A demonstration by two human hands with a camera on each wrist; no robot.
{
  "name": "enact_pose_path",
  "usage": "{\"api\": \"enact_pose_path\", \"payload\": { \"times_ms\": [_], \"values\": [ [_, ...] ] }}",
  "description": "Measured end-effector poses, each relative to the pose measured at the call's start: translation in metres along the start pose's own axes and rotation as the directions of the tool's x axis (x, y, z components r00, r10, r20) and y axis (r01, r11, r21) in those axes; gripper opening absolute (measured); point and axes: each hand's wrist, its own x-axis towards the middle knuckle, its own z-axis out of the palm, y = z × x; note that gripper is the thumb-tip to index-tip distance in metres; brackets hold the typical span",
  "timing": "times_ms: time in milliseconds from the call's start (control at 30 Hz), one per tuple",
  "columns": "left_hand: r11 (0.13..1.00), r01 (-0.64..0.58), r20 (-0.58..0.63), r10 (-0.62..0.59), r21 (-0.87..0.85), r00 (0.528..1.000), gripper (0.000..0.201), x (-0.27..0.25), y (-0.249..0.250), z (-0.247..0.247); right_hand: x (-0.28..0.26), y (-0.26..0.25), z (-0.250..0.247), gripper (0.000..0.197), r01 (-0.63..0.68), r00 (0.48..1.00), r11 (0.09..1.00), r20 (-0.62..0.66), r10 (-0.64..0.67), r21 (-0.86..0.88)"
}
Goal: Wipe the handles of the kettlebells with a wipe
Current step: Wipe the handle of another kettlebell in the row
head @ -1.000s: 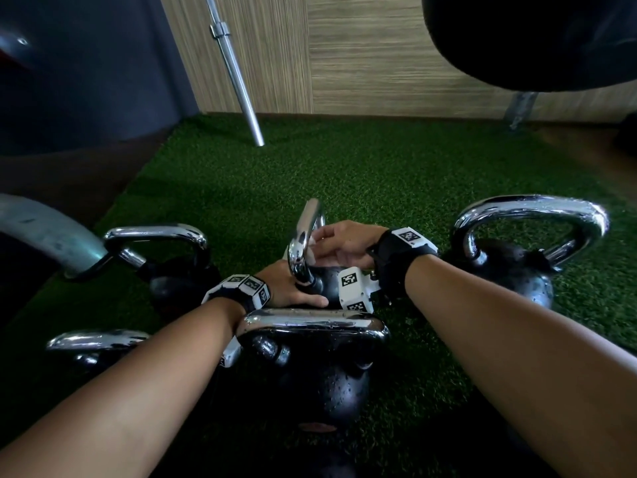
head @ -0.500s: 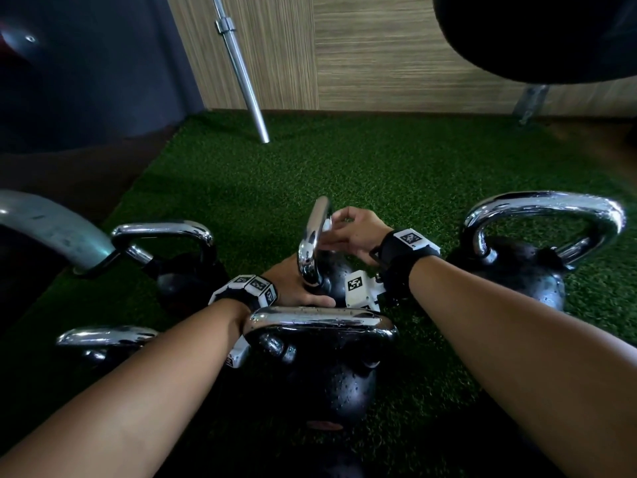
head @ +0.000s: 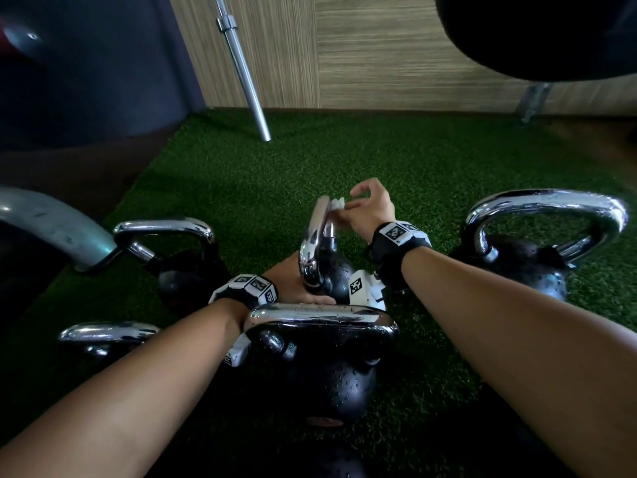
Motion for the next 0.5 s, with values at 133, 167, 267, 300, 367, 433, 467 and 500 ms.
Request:
{"api": "enact_pose_path", "payload": {
  "times_ms": [133,167,267,300,367,433,467,500],
  "values": [
    [0.999,-0.033,-0.01,0.033,0.017,0.999,0.041,-0.001,0.005,-0.001,0.005,0.001,0.002,0.047,-0.007,1.0,0.995,-0.025,0.004,-0.102],
    [0.999,-0.03,-0.003,0.03,0.019,1.0,0.041,-0.001,0.006,-0.001,0.007,0.002,0.006,0.046,-0.026,0.999,0.992,-0.024,0.023,-0.124],
    [0.999,-0.023,-0.006,0.023,0.026,1.0,0.058,-0.002,0.007,0.0,0.008,0.001,0.017,0.042,-0.001,0.999,0.986,-0.035,-0.005,-0.166],
    [1.0,-0.012,-0.004,0.012,0.007,1.0,0.061,-0.002,0.005,0.0,0.009,0.001,0.019,0.042,0.018,0.999,0.984,-0.045,-0.027,-0.178],
    [1.0,-0.012,0.016,0.012,0.012,1.0,0.056,-0.002,0.002,0.0,0.01,0.004,0.02,0.042,0.031,0.997,0.98,-0.069,-0.046,-0.198],
    [0.999,-0.009,0.023,0.008,0.035,1.0,0.049,-0.001,-0.002,0.001,0.011,0.007,0.022,0.042,0.001,0.997,0.976,-0.076,-0.018,-0.219],
    [1.0,-0.01,0.017,0.009,0.026,1.0,0.049,-0.001,-0.001,0.001,0.012,0.008,0.023,0.043,-0.021,0.998,0.97,-0.069,0.004,-0.242],
    [1.0,-0.022,0.004,0.022,0.018,1.0,0.052,-0.001,0.0,0.0,0.013,0.009,0.024,0.045,-0.04,0.998,0.962,-0.058,0.025,-0.27]
  ]
}}
